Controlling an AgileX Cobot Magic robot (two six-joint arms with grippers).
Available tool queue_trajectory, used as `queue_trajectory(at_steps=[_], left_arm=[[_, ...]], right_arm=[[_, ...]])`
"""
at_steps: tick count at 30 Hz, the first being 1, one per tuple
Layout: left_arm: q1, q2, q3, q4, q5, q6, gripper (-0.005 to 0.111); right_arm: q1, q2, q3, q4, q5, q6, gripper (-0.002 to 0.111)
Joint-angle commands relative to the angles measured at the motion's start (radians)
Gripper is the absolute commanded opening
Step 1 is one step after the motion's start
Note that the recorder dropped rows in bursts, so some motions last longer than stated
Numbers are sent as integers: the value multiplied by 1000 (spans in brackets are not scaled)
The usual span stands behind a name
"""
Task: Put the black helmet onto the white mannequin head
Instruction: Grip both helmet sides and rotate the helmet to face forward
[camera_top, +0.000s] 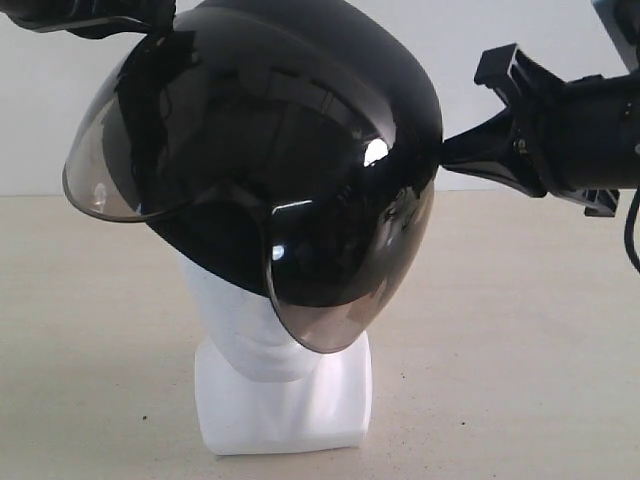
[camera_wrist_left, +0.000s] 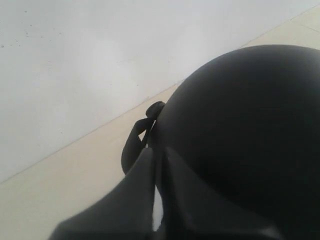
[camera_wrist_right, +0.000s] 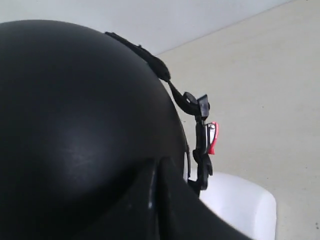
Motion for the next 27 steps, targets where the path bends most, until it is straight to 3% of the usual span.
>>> queue_trajectory(at_steps=[1,8,11,14,18,22,27], left_arm=[[-8,10,4,26,14,-7,4],[-8,17,4,56,71,-7,4],[-8,17,4,70,69,-15,4],[-8,15,4,76,69,-17,4],[-8,15,4,76,69,-17,4],[-8,15,4,76,60,-17,4],[-8,17,4,89,58,-17,4]], right_arm=[[0,0,-50,12,72,-23,0],[0,0,-105,17,138,-23,0],[0,-3,-107,5,87,-17,0],[-3,3,-107,-105,-7,56,0],[-3,78,-102,-304,-66,293,0],[-3,176,-98,-265,-56,310,0],[-1,281,-98,-108,28,174,0]])
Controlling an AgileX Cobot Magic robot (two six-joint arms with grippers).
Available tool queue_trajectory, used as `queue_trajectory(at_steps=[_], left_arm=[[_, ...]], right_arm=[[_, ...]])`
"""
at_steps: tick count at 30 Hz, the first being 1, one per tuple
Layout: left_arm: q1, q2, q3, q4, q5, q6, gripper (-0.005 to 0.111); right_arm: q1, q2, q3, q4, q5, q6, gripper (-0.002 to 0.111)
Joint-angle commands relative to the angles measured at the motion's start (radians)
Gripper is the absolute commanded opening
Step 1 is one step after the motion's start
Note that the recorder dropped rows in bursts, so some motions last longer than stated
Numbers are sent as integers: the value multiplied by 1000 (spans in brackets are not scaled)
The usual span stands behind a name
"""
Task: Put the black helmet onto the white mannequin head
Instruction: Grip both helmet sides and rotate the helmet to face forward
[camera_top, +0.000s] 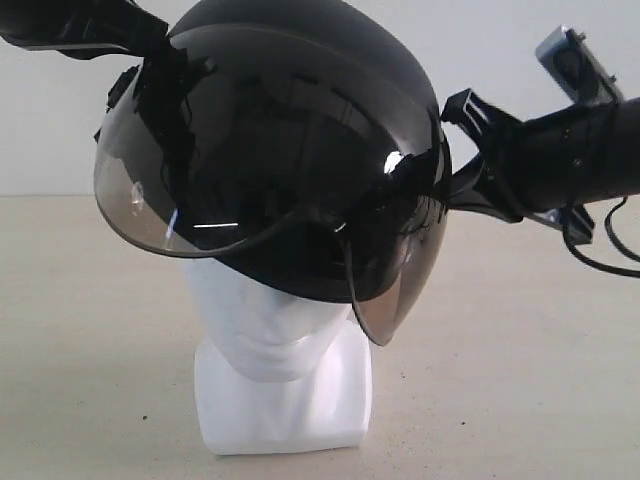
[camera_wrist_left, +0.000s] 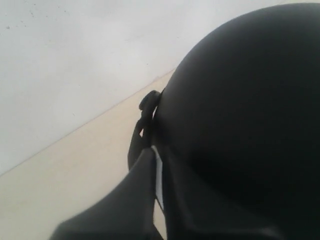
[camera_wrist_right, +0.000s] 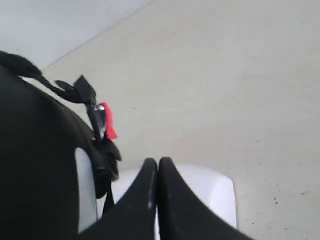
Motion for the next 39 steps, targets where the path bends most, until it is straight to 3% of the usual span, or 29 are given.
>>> queue_trajectory(at_steps=[1,9,18,36,39], left_arm=[[-8,9,4,24,-4,-4,4],[-8,10,4,31,-4,-4,4],[32,10,4,28,2,-4,4],[32,42,26,23,62,-4,4],[32,42,26,23,71,-4,4]], right_arm=[[1,68,2,133,74,-121,0],[1,64,2,292,201,-246,0],[1,-55,2,306,220,-239,0],[1,-222,2,316,252,-207,0],[64,-242,2,323,233,-199,0]])
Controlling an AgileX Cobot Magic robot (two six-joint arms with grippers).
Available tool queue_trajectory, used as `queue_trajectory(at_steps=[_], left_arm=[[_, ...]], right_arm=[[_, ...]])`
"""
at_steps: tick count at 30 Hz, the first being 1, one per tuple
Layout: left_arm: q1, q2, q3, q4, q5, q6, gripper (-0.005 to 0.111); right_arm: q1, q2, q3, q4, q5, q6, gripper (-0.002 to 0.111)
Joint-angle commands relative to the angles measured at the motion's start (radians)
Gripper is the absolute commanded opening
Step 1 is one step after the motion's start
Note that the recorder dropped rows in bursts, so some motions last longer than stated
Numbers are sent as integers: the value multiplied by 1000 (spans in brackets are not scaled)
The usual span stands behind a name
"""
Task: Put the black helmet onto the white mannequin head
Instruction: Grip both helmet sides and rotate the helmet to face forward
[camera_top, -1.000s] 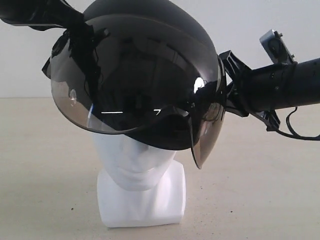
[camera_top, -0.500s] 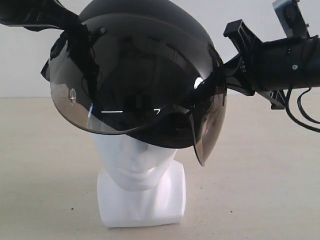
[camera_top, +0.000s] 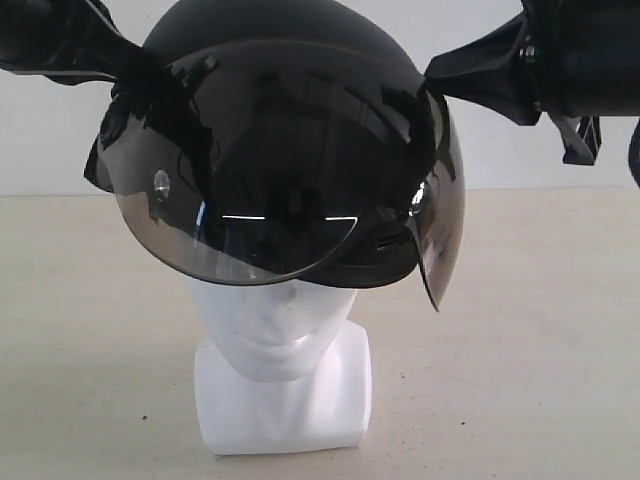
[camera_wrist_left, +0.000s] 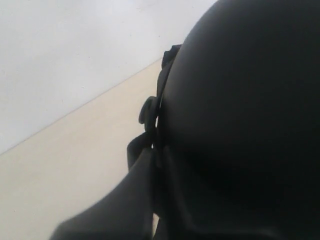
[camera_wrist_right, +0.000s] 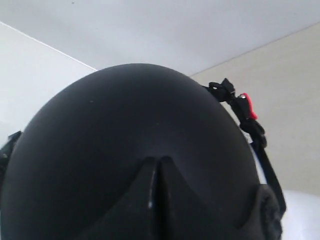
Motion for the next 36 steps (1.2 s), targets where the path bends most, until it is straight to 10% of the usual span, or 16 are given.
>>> queue_trajectory(at_steps=[1,15,36], left_arm=[[-3,18,14,1,26,-4,4],[16,18,14,40,86,-4,4],[16,20,64,134,53,-70,4]], right_arm=[[103,-24,-5,-3,66,5,0],[325,-68,-5,-7,-41,14,0],[337,-109,-45,-31,-56,-23,0]])
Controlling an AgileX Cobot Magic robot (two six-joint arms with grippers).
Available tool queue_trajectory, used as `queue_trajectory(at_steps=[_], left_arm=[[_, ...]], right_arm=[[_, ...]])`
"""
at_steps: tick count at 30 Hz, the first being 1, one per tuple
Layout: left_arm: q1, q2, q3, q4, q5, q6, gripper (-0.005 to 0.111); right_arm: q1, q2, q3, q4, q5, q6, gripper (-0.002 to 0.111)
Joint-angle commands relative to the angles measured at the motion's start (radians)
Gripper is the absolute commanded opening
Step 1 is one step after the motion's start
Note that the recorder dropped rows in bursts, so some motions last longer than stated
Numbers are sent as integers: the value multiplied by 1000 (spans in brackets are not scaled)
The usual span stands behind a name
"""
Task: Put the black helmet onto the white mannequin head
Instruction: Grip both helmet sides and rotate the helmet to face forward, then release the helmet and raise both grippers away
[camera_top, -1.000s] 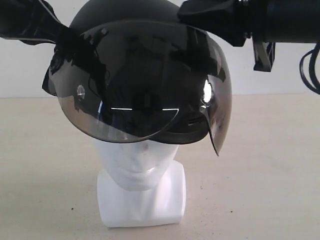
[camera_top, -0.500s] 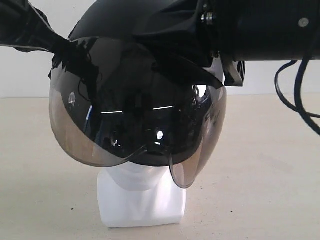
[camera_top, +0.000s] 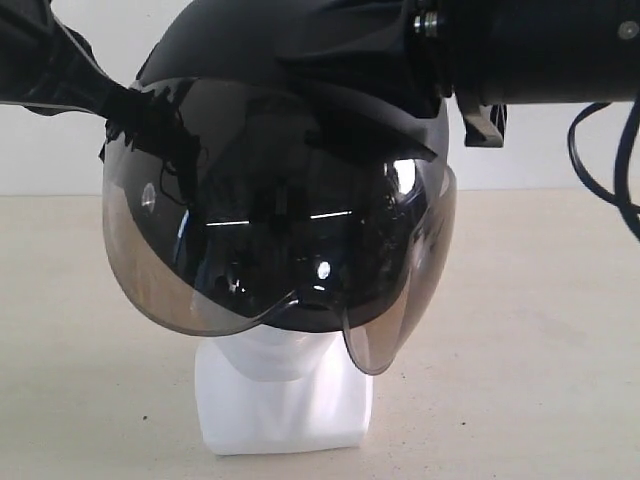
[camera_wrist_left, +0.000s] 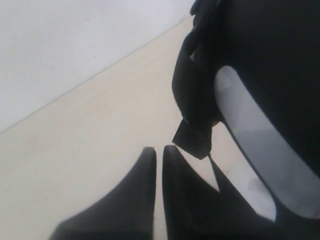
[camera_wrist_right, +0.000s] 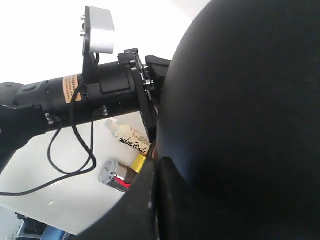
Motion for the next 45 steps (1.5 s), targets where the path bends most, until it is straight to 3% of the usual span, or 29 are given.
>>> queue_trajectory(at_steps=[1,6,22,45], left_arm=[[-1,20,26,80,4,-44,4],[-1,34,26,152,4,-107,4],[-1,121,26,152,3,-118,4],[-1,-139,26,118,0,-122,4]], right_arm=[[2,-8,-9,-13,18,2,0],[2,-8,-9,-26,23,5,0],[2,-8,-9,-40,10,3,0],[2,-8,-9,-267,-67,120,0]])
